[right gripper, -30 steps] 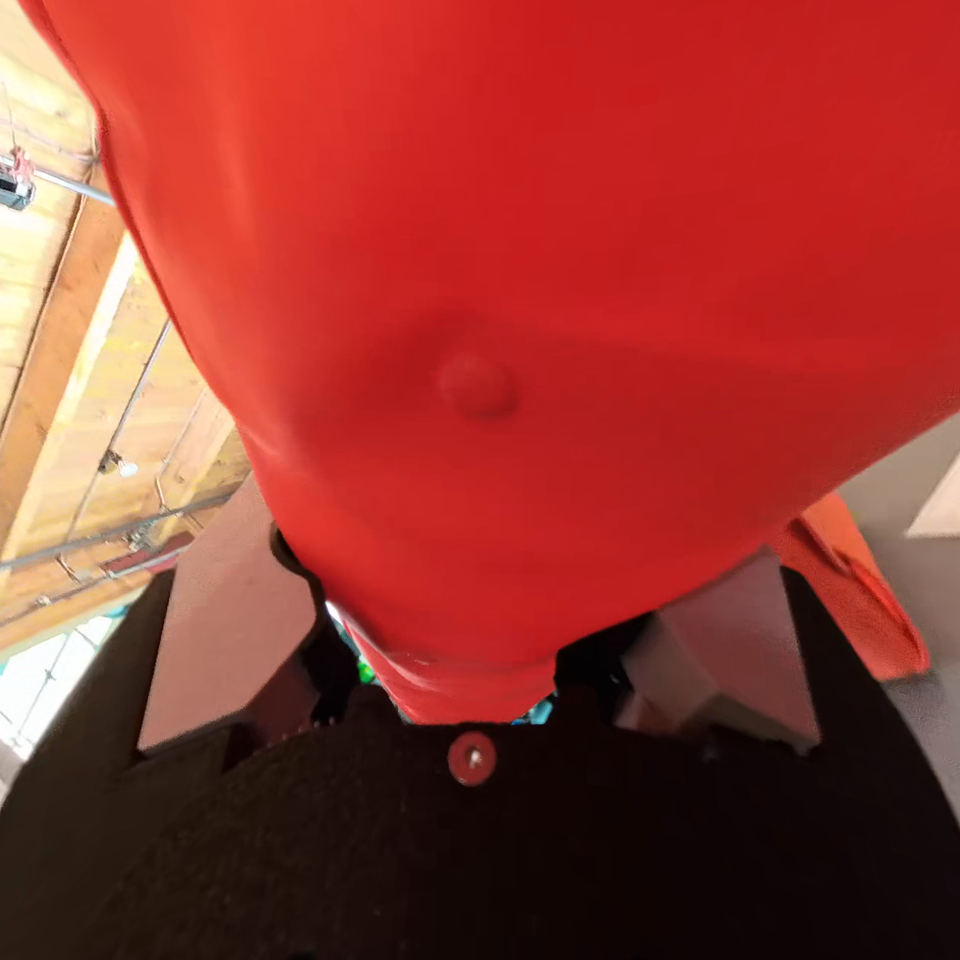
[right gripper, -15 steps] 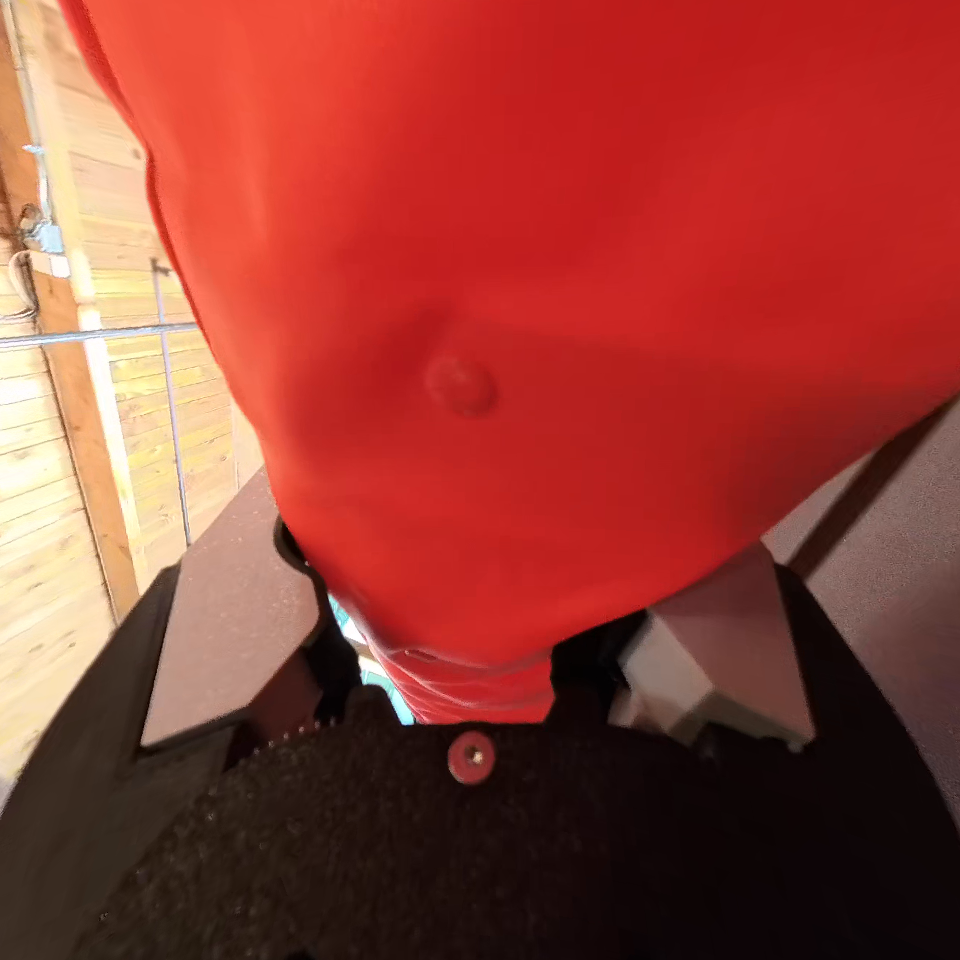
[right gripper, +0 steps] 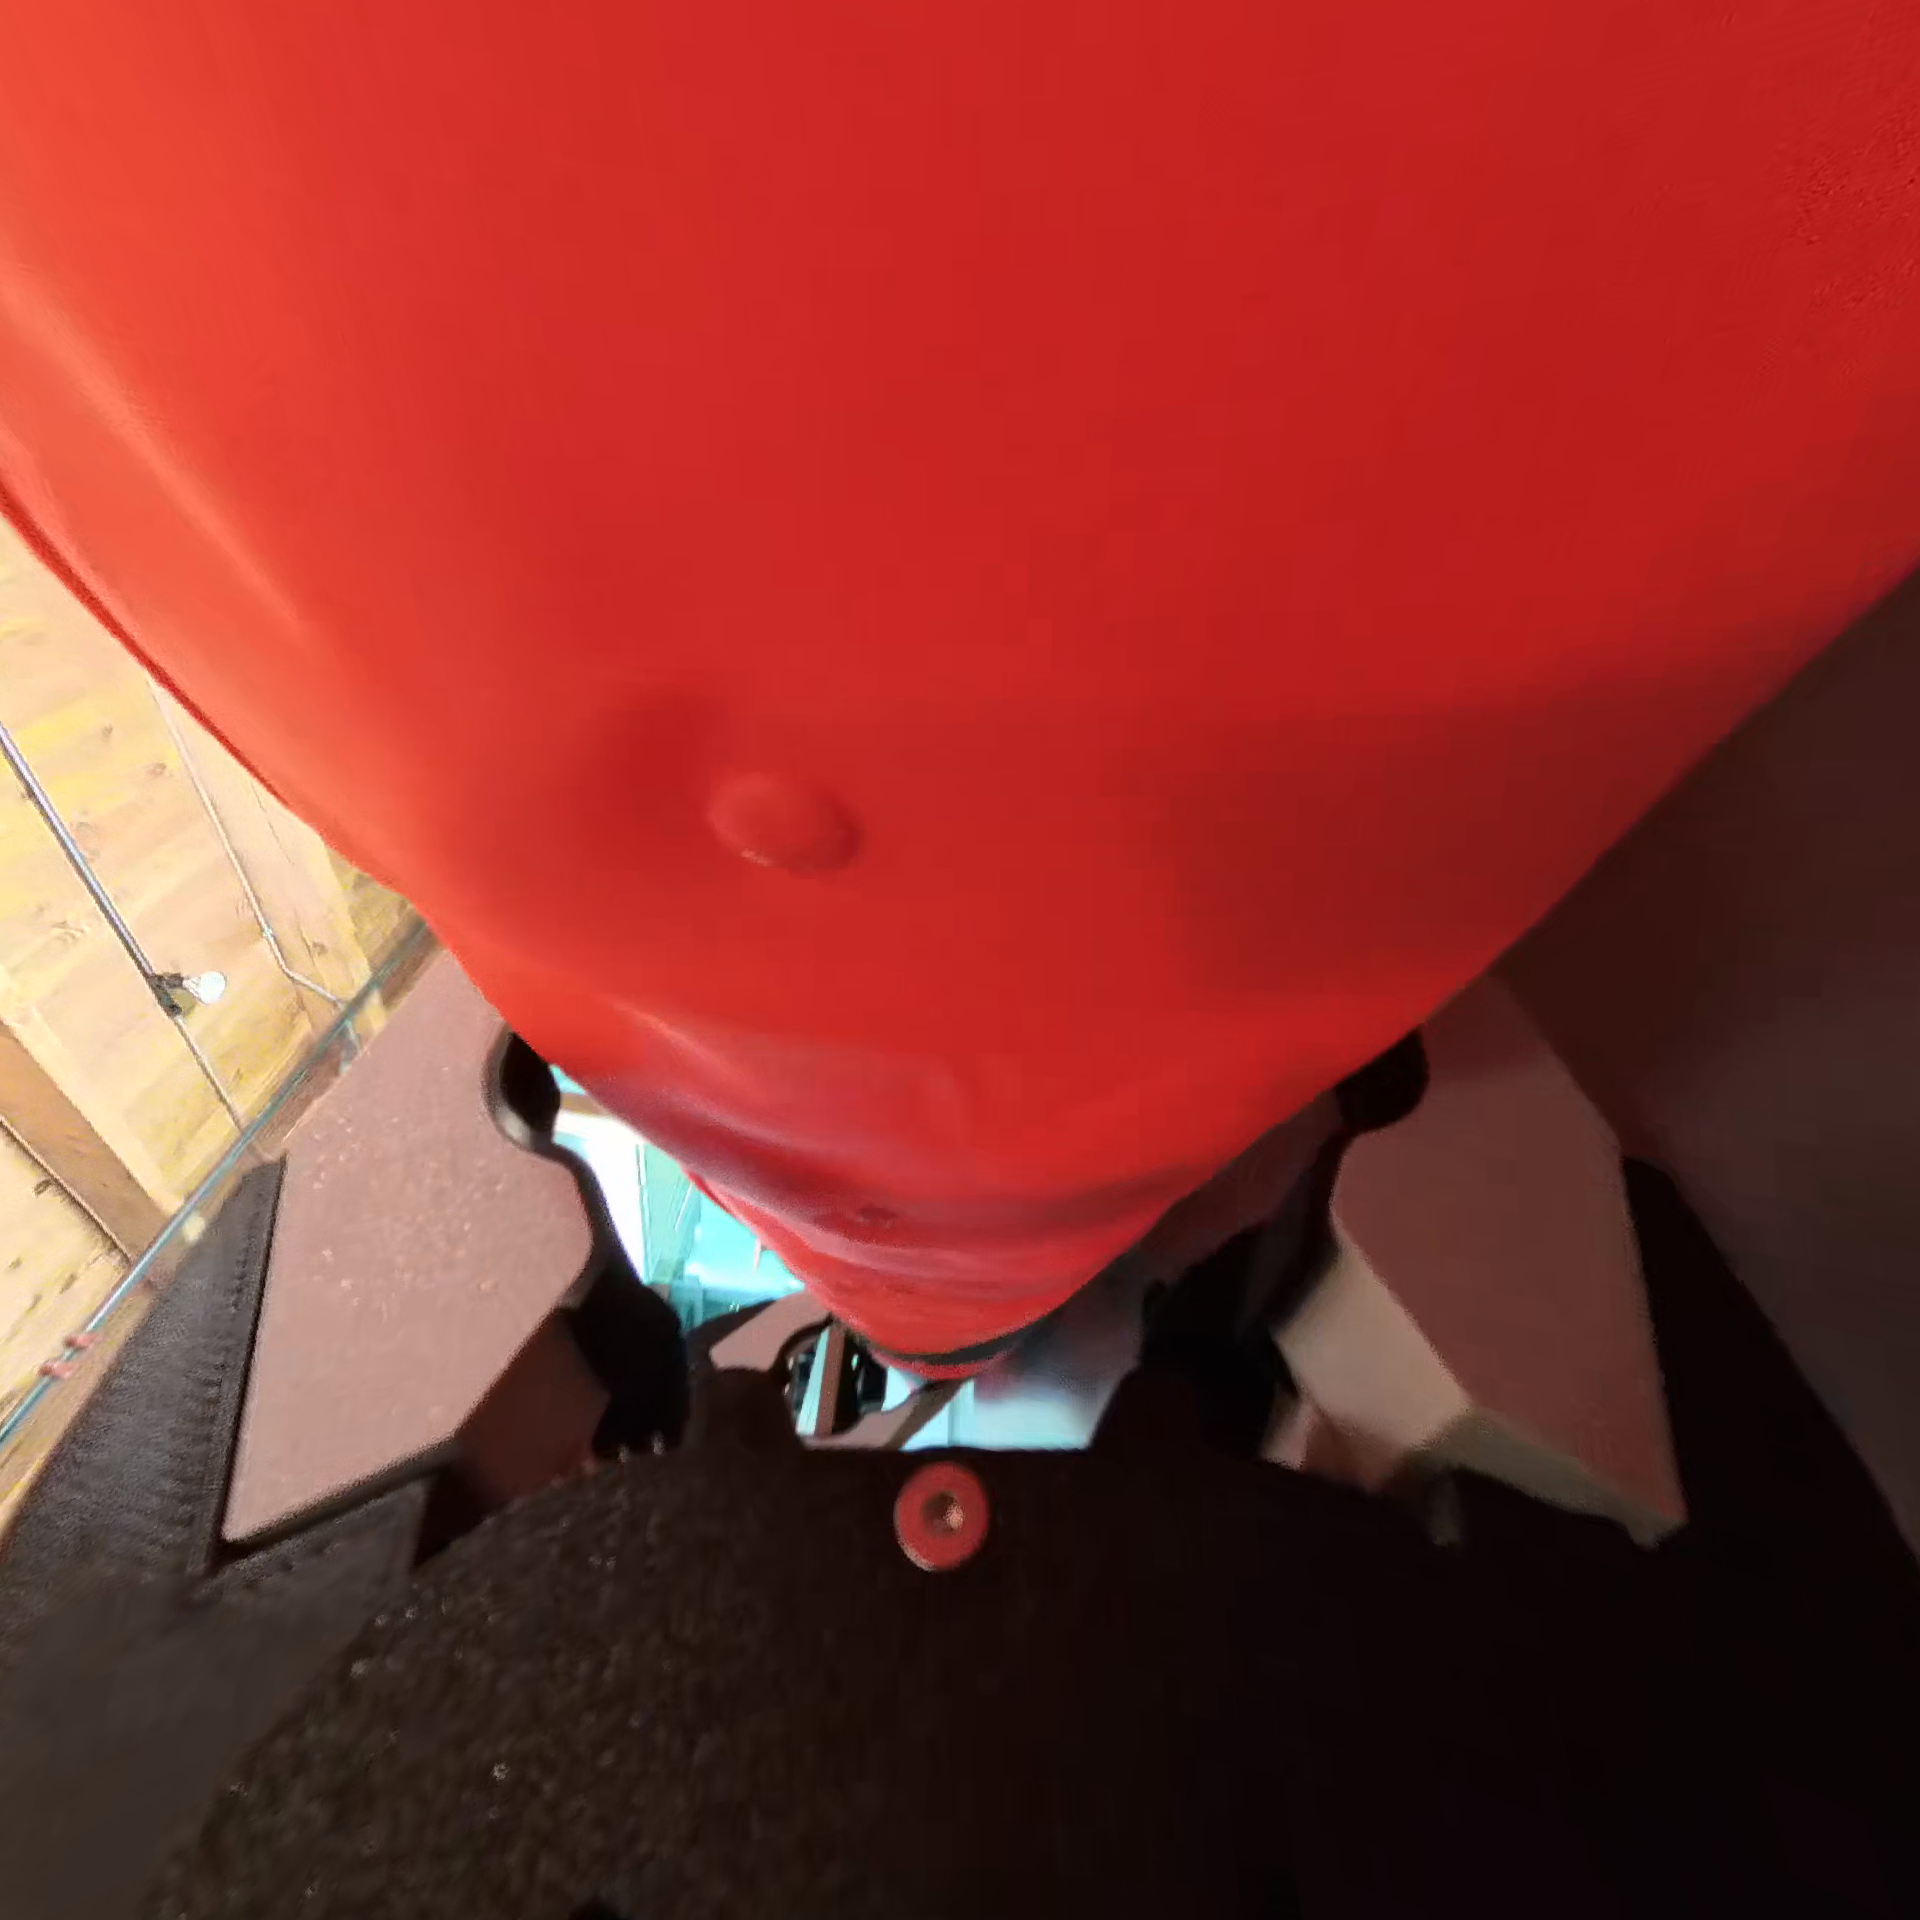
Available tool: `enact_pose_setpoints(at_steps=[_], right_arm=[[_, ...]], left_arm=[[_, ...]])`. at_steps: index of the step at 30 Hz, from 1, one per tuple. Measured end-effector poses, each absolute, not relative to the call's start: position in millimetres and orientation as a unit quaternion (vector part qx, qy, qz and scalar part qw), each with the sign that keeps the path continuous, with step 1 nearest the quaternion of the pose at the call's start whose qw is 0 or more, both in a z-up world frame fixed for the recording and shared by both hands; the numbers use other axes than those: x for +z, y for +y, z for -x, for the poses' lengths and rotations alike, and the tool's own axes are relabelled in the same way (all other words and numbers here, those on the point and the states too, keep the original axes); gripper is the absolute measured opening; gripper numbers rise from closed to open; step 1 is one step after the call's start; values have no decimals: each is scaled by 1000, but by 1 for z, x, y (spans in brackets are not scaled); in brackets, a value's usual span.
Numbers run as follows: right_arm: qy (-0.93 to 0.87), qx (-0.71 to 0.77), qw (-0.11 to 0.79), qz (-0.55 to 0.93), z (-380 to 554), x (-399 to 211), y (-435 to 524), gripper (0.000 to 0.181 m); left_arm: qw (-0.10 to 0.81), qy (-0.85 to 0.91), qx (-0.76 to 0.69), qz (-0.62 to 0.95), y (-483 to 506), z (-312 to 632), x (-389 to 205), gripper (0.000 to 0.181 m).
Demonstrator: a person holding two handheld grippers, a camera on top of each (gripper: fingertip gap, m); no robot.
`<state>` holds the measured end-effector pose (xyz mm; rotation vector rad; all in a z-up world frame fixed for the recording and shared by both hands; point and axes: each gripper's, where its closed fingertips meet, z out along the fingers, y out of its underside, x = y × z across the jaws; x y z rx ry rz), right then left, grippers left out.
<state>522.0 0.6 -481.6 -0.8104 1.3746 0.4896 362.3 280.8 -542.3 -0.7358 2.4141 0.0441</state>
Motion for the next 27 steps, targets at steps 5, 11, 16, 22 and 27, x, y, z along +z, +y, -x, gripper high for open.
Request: enact_pose_setpoints(at_steps=[5,11,16,22,27], right_arm=[[617,262,645,367,-490,-482,-2,140],[603,207,628,445,-423,-442,-7,128],[548,85,637,535,-377,-354,-5,112],[472,-94,625,615,-334,-248,0,92],[416,-179,629,632,-302,-191,21,76]], left_arm=[[245,911,-7,331,279,-354,-536,81],[197,861,-126,451,277,-346,-467,81],[165,785,-256,540,280,-345,-384,80],[157,747,-345,546,302,-311,-303,80],[155,701,-412,560,337,-256,-267,79]])
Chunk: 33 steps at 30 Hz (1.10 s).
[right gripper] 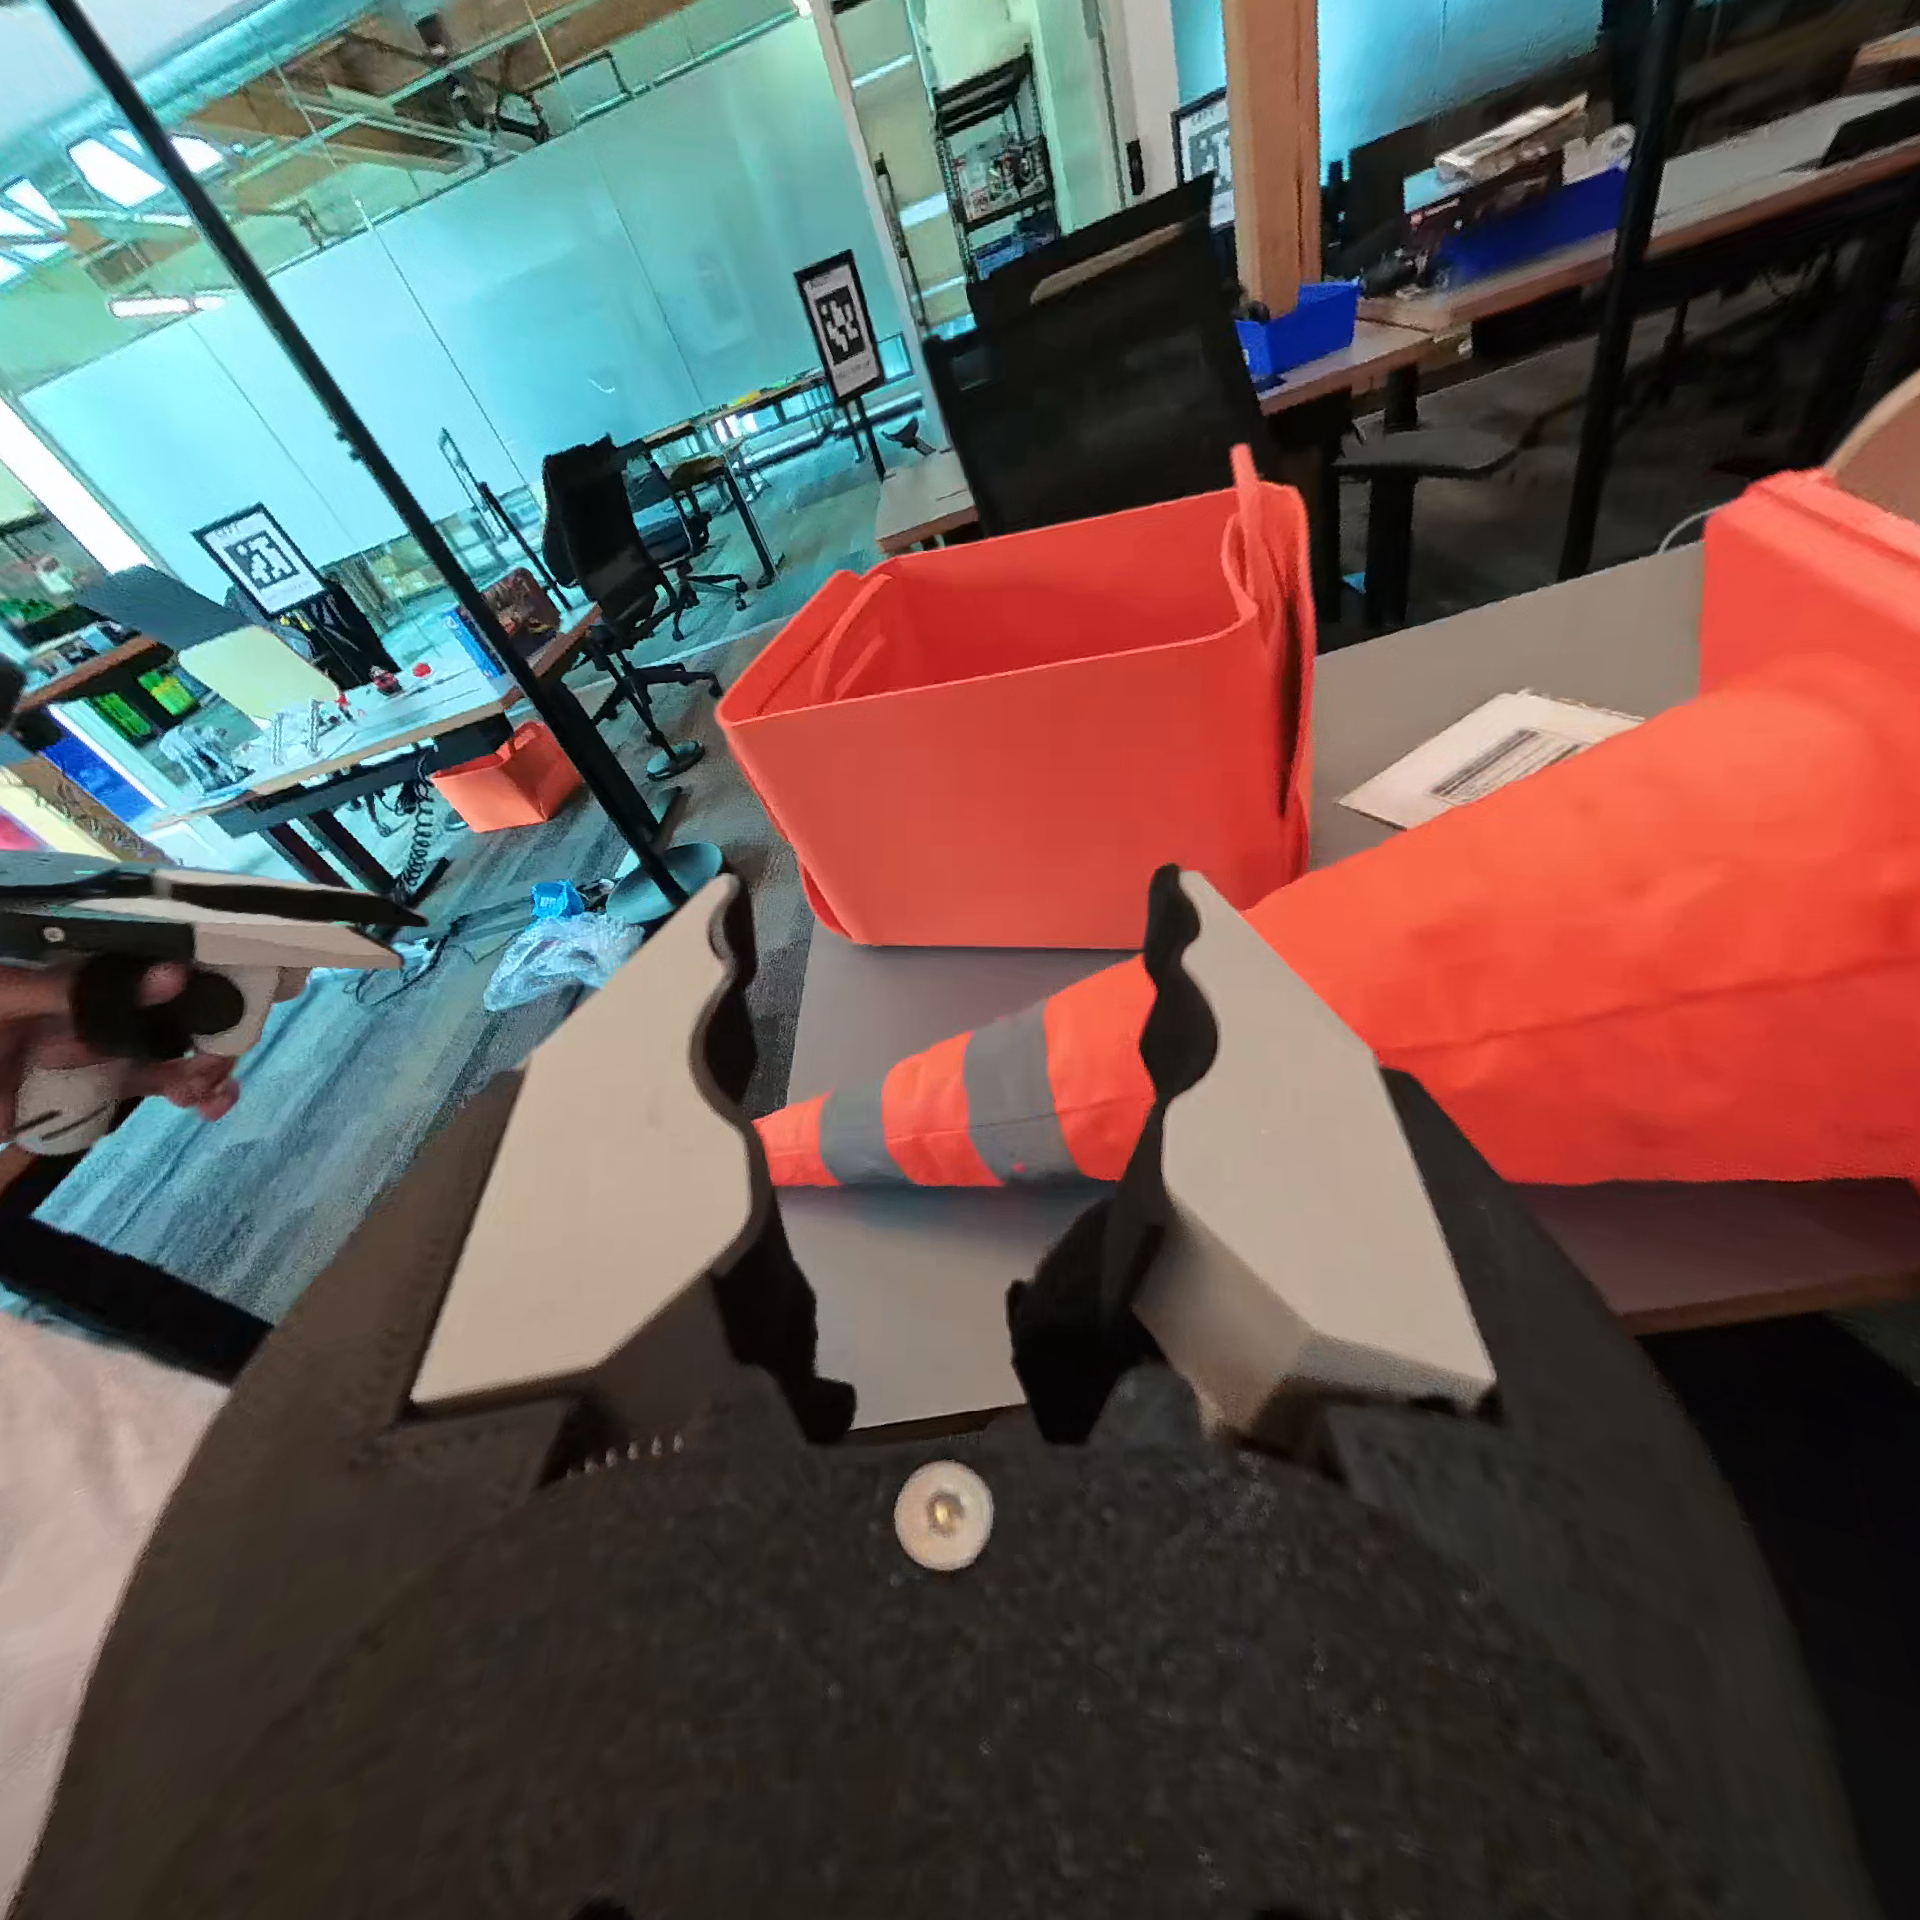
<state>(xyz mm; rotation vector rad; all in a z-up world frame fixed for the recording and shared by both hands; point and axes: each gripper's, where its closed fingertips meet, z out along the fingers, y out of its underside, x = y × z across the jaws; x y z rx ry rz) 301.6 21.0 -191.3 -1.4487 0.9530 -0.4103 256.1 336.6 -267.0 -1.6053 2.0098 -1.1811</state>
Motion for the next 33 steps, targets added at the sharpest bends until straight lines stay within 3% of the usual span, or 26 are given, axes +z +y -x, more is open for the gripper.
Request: enact_pose_setpoints(at_steps=[8,16,23,25,29,33], right_arm=[[432,-132,605,656,-241,-174,72,91],[427,-141,586,675,-188,-162,101,101],[424,-80,547,718,-178,-178,119,83],[419,-64,558,713,-178,-172,120,64],[414,-100,560,711,-185,-164,109,62],[392,-141,573,706,-191,-154,95,56]], left_arm=[[217,694,-404,555,392,-184,-254,74],[150,667,-435,586,395,-141,-236,70],[156,656,-440,593,390,-139,-223,70],[148,651,-447,595,382,-140,-218,63],[155,654,-461,580,360,-145,-208,50],[155,650,-464,581,337,-151,-201,50]])
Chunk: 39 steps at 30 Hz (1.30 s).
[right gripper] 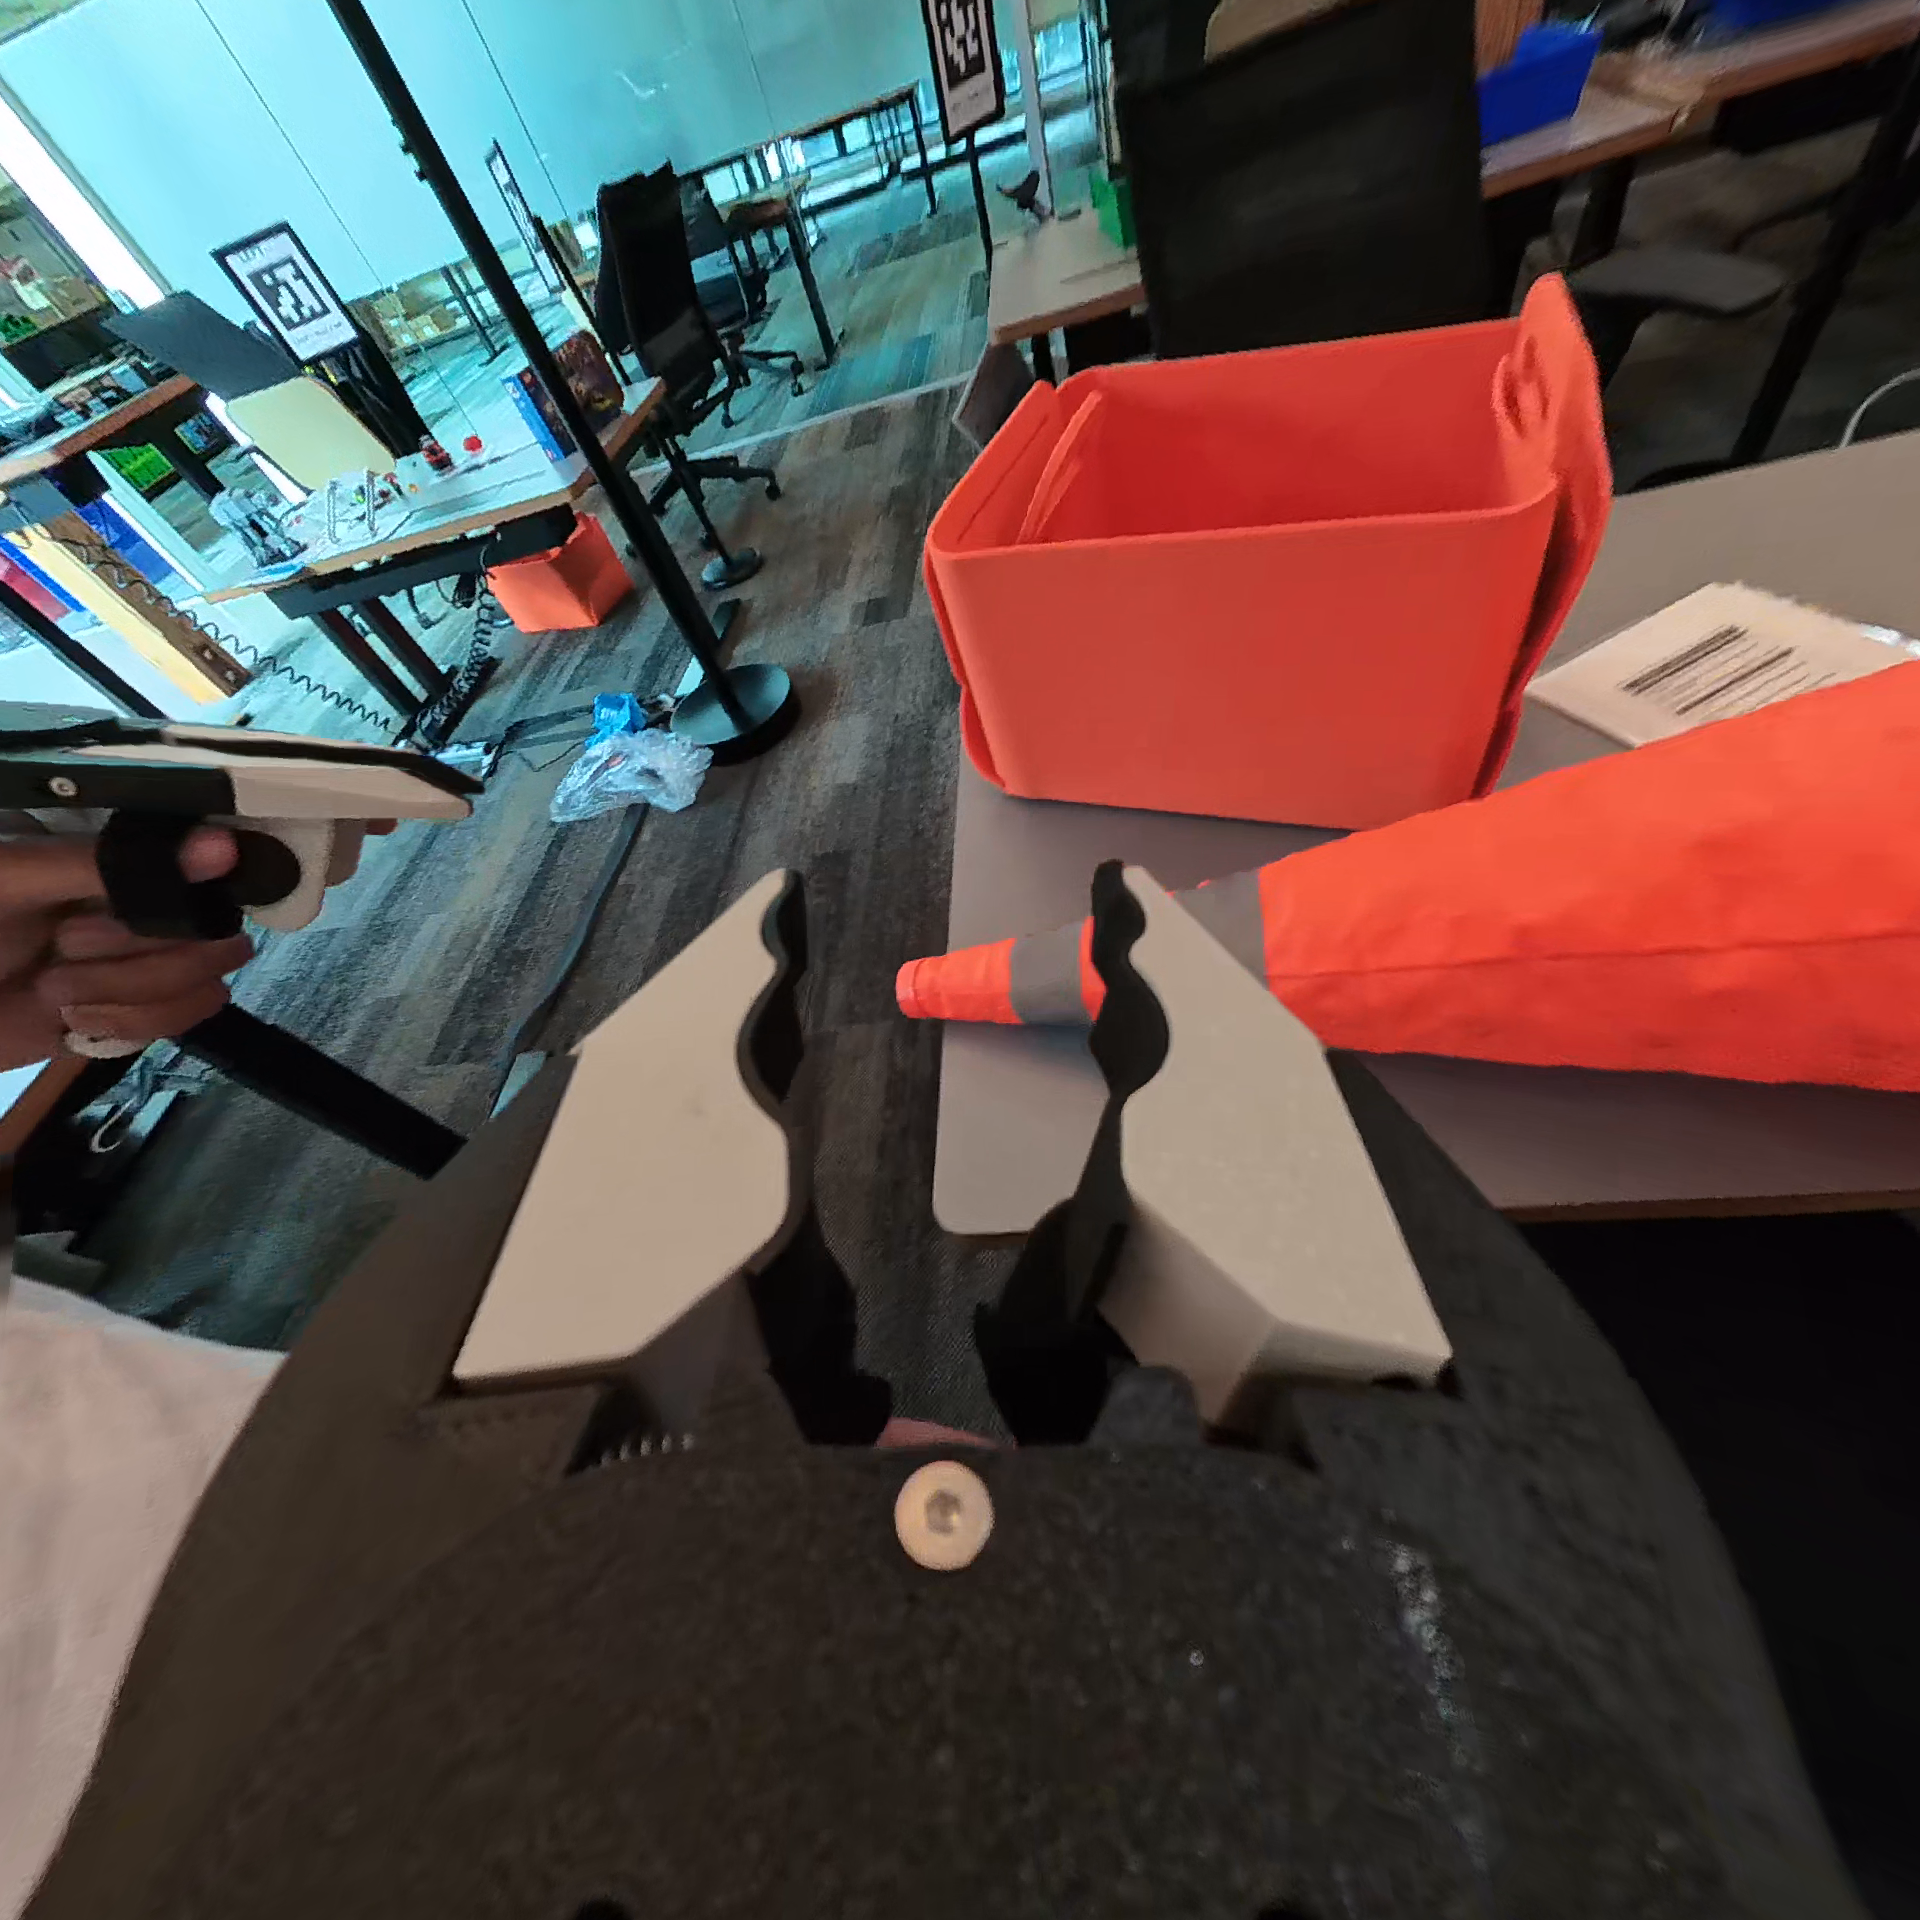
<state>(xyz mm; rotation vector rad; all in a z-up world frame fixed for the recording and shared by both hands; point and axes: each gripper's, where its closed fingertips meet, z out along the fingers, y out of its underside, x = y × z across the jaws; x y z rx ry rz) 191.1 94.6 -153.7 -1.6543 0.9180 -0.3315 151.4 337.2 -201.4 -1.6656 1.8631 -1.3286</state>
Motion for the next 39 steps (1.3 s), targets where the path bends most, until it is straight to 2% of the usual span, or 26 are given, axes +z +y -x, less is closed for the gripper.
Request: enact_pose_setpoints(at_steps=[7,10,15,24,27,31,33,37,39], right_arm=[[385,-111,588,703,-207,-150,63,45],[373,-89,596,705,-210,-148,50,31],[365,-95,601,704,-223,-150,19,13],[354,-66,591,721,-230,-179,-32,15],[367,-68,579,725,-231,-190,-45,37],[386,-63,549,739,-226,-211,-56,45],[393,-62,539,743,-221,-219,-60,43],[424,-16,527,737,-207,-239,-62,17],[424,-7,520,741,-201,-246,-63,13]], left_arm=[[157,658,-451,582,298,-167,-197,45],[159,662,-448,580,280,-173,-195,44],[161,662,-448,578,244,-181,-192,32],[162,667,-424,591,179,-186,-201,31],[159,673,-411,594,163,-183,-205,32],[145,684,-402,591,145,-180,-210,31],[140,687,-399,591,141,-179,-214,30],[117,677,-409,601,132,-178,-219,12],[108,667,-418,607,128,-178,-217,3]])
